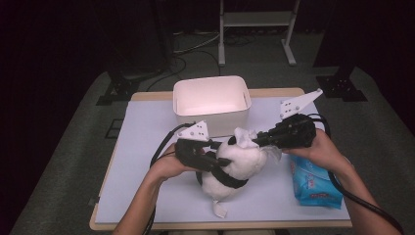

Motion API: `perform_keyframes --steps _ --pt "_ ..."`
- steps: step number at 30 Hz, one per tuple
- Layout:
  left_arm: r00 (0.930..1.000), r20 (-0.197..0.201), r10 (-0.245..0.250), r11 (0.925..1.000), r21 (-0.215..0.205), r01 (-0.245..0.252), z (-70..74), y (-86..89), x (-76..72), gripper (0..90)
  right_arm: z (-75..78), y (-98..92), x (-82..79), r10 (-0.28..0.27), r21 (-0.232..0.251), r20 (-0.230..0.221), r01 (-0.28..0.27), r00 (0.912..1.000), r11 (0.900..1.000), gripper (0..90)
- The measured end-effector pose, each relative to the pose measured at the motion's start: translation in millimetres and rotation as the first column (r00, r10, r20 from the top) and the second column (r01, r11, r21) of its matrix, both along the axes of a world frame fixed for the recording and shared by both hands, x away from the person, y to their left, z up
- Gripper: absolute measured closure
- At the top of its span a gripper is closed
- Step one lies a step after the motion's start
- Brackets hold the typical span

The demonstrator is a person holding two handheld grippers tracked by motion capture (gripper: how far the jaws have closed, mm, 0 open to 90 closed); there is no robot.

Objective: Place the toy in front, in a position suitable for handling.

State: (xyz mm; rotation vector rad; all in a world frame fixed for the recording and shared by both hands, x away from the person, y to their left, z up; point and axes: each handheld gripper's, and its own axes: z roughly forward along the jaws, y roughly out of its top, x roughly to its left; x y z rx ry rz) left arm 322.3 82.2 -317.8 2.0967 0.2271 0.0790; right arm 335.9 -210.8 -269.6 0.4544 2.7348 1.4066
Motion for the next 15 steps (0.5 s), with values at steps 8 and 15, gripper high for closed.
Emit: perform_keyframes --steps 8,15 --pt "1.0 0.003 -0.009 0.9999 0.011 0.009 -2.0 -7.3 -1.6 45.3 6.8 7.7 -2.5 0.025 -0.007 0.018 -0.025 0.9995 1.0 83.9" --pt "0.9999 -0.007 -0.012 0.9999 0.006 0.012 -4.0 -7.0 -1.1 45.0 6.9 12.8 -3.2 0.041 -0.005 0.02 -0.041 0.999 0.999 83.9"
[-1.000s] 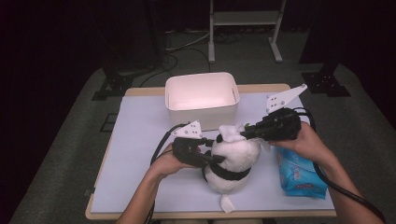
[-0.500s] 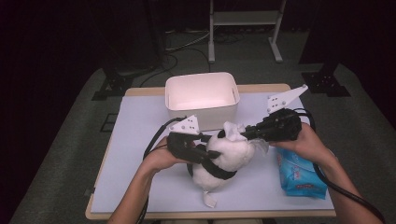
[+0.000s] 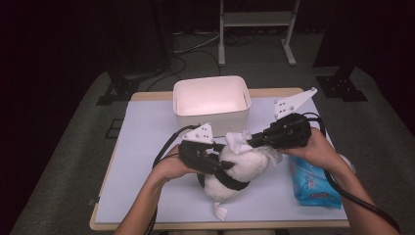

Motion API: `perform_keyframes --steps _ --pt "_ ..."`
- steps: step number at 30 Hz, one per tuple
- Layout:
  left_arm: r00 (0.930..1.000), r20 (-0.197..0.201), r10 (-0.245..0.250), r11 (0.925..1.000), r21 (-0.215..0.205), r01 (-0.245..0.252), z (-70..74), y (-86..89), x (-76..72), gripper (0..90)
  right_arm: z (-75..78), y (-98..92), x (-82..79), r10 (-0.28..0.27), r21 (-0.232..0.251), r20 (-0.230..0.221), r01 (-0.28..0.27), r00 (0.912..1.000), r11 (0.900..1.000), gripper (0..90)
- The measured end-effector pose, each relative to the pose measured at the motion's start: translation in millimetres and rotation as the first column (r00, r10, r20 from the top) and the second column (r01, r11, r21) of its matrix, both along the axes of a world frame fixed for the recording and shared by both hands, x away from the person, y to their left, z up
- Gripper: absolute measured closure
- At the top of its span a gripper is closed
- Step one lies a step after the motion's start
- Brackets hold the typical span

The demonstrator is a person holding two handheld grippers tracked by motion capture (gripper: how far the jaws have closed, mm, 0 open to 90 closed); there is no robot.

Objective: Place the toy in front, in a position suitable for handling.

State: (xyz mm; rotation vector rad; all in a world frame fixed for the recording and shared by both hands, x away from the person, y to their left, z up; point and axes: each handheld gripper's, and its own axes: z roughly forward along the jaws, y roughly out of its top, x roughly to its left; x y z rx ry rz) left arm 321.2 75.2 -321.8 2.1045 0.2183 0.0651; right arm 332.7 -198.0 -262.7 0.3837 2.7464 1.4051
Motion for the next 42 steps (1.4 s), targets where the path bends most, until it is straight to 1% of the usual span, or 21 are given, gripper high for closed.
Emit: perform_keyframes --steps 6,8,10,11,13,16,17,19,20,21,24,27,30,32,33,36,39,42 --pt "0.9999 -0.007 -0.008 0.9998 -0.015 0.008 -2.0 -3.6 0.0 44.9 -3.4 -10.0 0.1 -0.014 -0.002 -0.011 0.014 0.9998 1.0 83.8" --pt "0.9999 -0.007 -0.008 0.9998 -0.016 0.008 -2.0 -4.2 -0.1 44.9 -3.1 -12.9 -0.9 -0.02 -0.012 -0.006 0.02 0.9998 1.0 83.8" --pt "0.9999 -0.006 -0.009 0.9998 -0.016 0.009 -2.3 -4.9 -0.2 44.9 -3.5 -14.6 -1.9 -0.028 -0.036 0.001 0.028 0.9996 0.999 83.8" --pt "0.9999 -0.005 -0.011 0.9998 -0.015 0.01 -2.3 -5.4 -0.4 44.9 -3.7 -15.1 -2.4 -0.028 -0.039 0.002 0.029 0.9996 0.999 83.8" --pt "0.9999 -0.006 -0.011 0.9998 -0.014 0.011 -2.0 -6.1 -0.1 45.0 -3.1 -14.9 -3.9 -0.029 -0.045 0.011 0.03 0.9995 0.999 83.7" --pt "0.9999 -0.002 -0.012 0.9999 -0.007 0.012 -0.7 -7.4 0.0 45.0 -0.8 -11.5 -5.7 -0.016 -0.027 0.016 0.017 0.9997 1.0 83.6" --pt "0.9999 -0.004 -0.011 0.9999 -0.007 0.011 -0.4 -7.2 0.3 45.0 0.1 -9.3 -6.4 -0.018 -0.036 0.022 0.019 0.9996 0.999 83.4" --pt "0.9999 -0.004 -0.011 0.9999 -0.007 0.011 -0.2 -5.4 0.9 45.0 1.3 -6.2 -5.6 -0.013 -0.026 0.027 0.014 0.9995 1.0 83.4" --pt "0.9999 -0.003 -0.012 0.9999 -0.004 0.012 -0.4 -4.5 1.2 45.0 1.8 -5.0 -5.5 -0.013 -0.026 0.022 0.013 0.9997 1.0 83.4" --pt "0.9999 -0.005 -0.011 0.9999 -0.006 0.011 -0.8 -3.8 1.2 44.9 1.4 -3.7 -4.9 -0.006 -0.026 0.028 0.007 0.9996 1.0 83.5" --pt "0.9999 -0.009 -0.008 0.9999 -0.014 0.008 -2.3 -2.7 0.5 43.8 -0.3 -3.1 -4.0 -0.002 -0.03 0.012 0.003 0.9999 1.0 83.6" --pt "0.9998 -0.018 -0.006 0.9998 -0.019 0.005 -5.0 -4.0 0.5 39.3 -3.8 -5.0 -2.6 -0.012 -0.044 0.008 0.012 0.9999 0.999 83.6" --pt "0.9997 -0.026 -0.004 0.9996 -0.029 0.003 -7.2 -3.3 0.7 37.0 -6.6 -7.6 -2.3 -0.018 -0.04 0.0 0.018 0.9998 0.999 83.6" --pt "0.9995 -0.032 0.0 0.9996 -0.028 -0.001 -8.3 -2.9 1.0 35.1 -8.1 -9.0 -2.1 -0.024 -0.043 -0.003 0.024 0.9997 0.999 83.7" --pt "0.9994 -0.034 0.002 0.9998 -0.021 -0.003 -8.9 -2.5 1.2 34.5 -8.9 -9.8 -1.7 -0.028 -0.049 -0.001 0.028 0.9996 0.998 83.6" --pt "0.9988 -0.049 0.007 1.0 -0.005 -0.007 -13.6 -2.0 1.4 32.6 -11.9 -13.6 0.1 -0.036 -0.041 -0.013 0.036 0.9993 0.999 83.7" --pt "0.9984 -0.057 0.006 1.0 -0.001 -0.006 -18.6 -1.4 1.2 31.8 -14.1 -16.4 0.7 -0.04 -0.029 -0.027 0.039 0.9988 0.999 83.7" --pt "0.9979 -0.063 0.01 0.9999 0.003 -0.01 -22.5 -0.4 0.3 31.2 -14.6 -16.9 0.1 -0.04 -0.03 -0.03 0.04 0.9987 0.999 83.7"
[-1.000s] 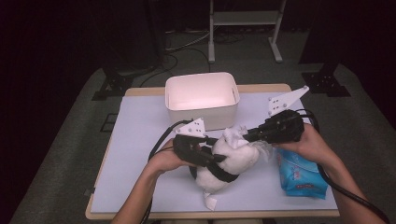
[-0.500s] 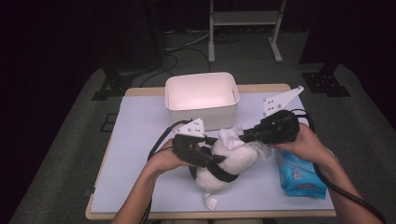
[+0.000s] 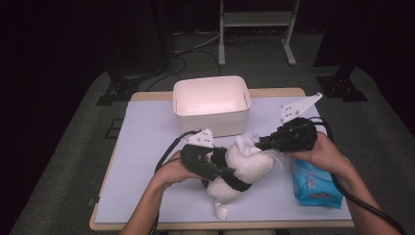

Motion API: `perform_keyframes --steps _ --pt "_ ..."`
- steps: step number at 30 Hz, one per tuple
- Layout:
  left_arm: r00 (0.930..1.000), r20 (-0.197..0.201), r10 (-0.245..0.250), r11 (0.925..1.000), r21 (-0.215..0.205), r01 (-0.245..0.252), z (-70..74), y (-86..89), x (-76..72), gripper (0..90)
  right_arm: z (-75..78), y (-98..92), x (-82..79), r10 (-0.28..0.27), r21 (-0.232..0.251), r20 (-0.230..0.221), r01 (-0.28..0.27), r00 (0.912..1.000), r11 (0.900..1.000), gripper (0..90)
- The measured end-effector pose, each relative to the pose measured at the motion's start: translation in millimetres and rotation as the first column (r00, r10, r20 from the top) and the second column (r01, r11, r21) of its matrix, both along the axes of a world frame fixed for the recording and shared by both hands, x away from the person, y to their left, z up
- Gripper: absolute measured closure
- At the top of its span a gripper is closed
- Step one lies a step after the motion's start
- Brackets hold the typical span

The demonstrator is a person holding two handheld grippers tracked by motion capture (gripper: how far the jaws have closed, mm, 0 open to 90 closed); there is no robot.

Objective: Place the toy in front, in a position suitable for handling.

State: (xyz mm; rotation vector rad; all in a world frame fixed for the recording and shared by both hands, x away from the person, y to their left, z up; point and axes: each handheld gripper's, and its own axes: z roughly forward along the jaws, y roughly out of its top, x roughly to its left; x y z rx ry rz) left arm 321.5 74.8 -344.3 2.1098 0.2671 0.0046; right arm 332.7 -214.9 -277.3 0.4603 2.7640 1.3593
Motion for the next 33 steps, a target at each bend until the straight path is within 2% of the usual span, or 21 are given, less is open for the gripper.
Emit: perform_keyframes --steps 5,9,10,15,22,26,27,29,30,33 --pt "1.0 -0.006 0.005 1.0 0.002 -0.005 -3.9 -3.7 -1.2 27.3 -0.3 2.3 -0.6 0.002 0.0 0.005 -0.002 1.0 1.0 83.7" --pt "0.9999 0.005 0.013 0.9999 0.005 -0.013 -7.5 -9.7 -1.7 24.5 -2.0 2.8 -0.5 0.002 0.001 -0.002 -0.002 1.0 1.0 83.8" --pt "0.9999 0.011 0.009 1.0 -0.001 -0.009 -7.8 -10.8 -1.6 26.2 -2.4 2.9 -0.3 0.001 -0.003 -0.002 -0.001 1.0 1.0 83.8" --pt "0.9993 0.036 0.009 0.9998 -0.018 -0.009 -3.8 -11.7 -0.7 45.5 -3.7 -1.3 1.0 -0.012 0.008 -0.008 0.013 0.9999 1.0 84.1" --pt "0.9978 0.066 0.008 0.9996 0.025 -0.01 13.1 -5.1 -0.3 49.5 0.6 -1.6 -1.3 -0.004 0.052 -0.001 0.004 1.0 0.999 84.2" --pt "0.996 0.085 0.026 0.9988 0.039 -0.03 21.7 5.0 0.4 50.4 -3.9 0.4 -0.1 -0.019 0.029 -0.001 0.019 0.9998 0.999 84.1" --pt "0.9958 0.088 0.024 0.998 0.057 -0.029 22.4 6.7 0.4 50.5 -7.0 0.9 1.0 -0.02 0.019 -0.008 0.02 0.9998 1.0 84.2" --pt "0.9957 0.09 0.02 0.9928 0.116 -0.03 18.8 5.3 0.0 50.1 -14.1 2.3 3.9 -0.016 0.004 -0.025 0.016 0.9996 1.0 84.2" --pt "0.996 0.088 0.015 0.9908 0.132 -0.027 16.2 4.0 0.0 49.9 -17.5 4.3 5.2 -0.016 -0.003 -0.035 0.016 0.9992 1.0 84.2" --pt "0.9981 0.062 -0.003 0.9934 0.114 -0.004 7.1 -2.3 -0.2 49.6 -18.1 7.3 6.0 -0.008 0.021 -0.043 0.008 0.999 1.0 84.3"
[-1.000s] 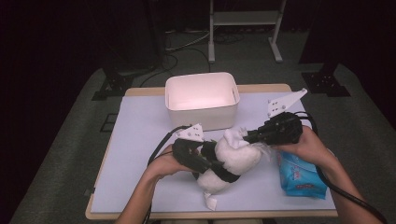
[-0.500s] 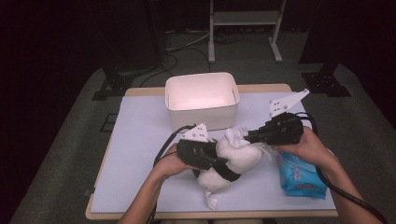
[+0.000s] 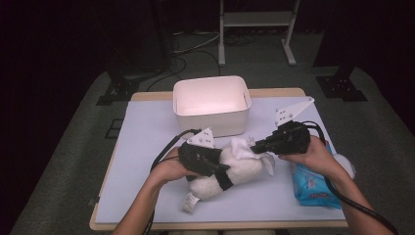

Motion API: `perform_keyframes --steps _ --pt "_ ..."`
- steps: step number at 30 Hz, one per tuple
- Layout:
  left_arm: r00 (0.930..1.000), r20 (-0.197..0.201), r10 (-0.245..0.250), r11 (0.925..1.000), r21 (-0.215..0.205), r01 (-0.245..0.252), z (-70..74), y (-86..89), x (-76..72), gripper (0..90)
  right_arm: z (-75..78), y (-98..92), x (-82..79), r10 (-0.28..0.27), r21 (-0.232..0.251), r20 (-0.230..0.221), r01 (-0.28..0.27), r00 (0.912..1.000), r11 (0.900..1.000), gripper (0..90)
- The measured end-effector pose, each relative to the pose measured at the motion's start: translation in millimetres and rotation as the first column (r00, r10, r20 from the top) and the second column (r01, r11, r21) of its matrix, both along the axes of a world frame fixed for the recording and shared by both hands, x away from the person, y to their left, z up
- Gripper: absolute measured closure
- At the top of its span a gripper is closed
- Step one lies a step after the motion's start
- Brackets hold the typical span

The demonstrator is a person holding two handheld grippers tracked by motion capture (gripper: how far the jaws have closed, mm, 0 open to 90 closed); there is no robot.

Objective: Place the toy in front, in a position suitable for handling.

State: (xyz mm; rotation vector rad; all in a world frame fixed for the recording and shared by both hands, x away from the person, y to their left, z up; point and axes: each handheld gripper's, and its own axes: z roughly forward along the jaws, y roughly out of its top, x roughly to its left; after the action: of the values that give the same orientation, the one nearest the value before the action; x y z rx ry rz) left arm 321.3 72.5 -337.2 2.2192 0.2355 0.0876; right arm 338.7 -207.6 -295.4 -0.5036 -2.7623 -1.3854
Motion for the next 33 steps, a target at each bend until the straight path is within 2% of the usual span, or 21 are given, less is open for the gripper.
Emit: perform_keyframes --steps 5,9,15,19,24,26,30,33 --pt "0.9999 0.0 -0.011 0.9996 0.026 0.011 -1.9 -11.4 -0.5 49.0 4.9 7.4 -0.1 0.007 -0.024 0.02 -0.006 0.9998 1.0 84.2" --pt "0.9999 0.003 -0.015 0.9988 0.046 0.015 -3.8 -16.7 -0.2 48.2 -1.4 11.3 1.3 0.005 -0.057 0.023 -0.004 0.9997 0.998 84.2" --pt "0.9996 0.013 -0.025 0.9965 0.08 0.023 -7.3 -28.0 -0.1 49.9 -15.7 -6.8 1.7 -0.033 -0.091 -0.009 0.032 0.9994 0.995 84.1" --pt "0.999 0.027 -0.036 0.9932 0.112 0.033 -7.5 -35.7 -0.5 47.4 -22.2 -14.9 0.3 -0.046 -0.099 -0.024 0.043 0.9986 0.994 84.0" --pt "0.9993 0.015 -0.035 0.9926 0.117 0.033 -6.5 -37.8 -0.1 45.5 -24.8 -3.7 -5.1 -0.013 -0.085 -0.021 0.011 0.9997 0.996 83.6" --pt "0.9992 0.016 -0.038 0.9927 0.116 0.036 -4.9 -36.4 -0.4 44.0 -26.8 0.2 -5.4 0.0 -0.104 -0.014 -0.002 0.9999 0.995 83.7" --pt "0.9991 0.024 -0.035 0.995 0.094 0.032 -0.1 -32.7 -4.2 41.3 -31.7 -2.7 -2.6 -0.022 -0.135 -0.025 0.019 0.9994 0.991 83.8" --pt "0.9992 0.03 -0.025 0.9961 0.085 0.023 3.1 -27.6 -7.1 40.1 -34.4 -5.1 -1.6 -0.029 -0.134 -0.035 0.024 0.999 0.991 83.8"
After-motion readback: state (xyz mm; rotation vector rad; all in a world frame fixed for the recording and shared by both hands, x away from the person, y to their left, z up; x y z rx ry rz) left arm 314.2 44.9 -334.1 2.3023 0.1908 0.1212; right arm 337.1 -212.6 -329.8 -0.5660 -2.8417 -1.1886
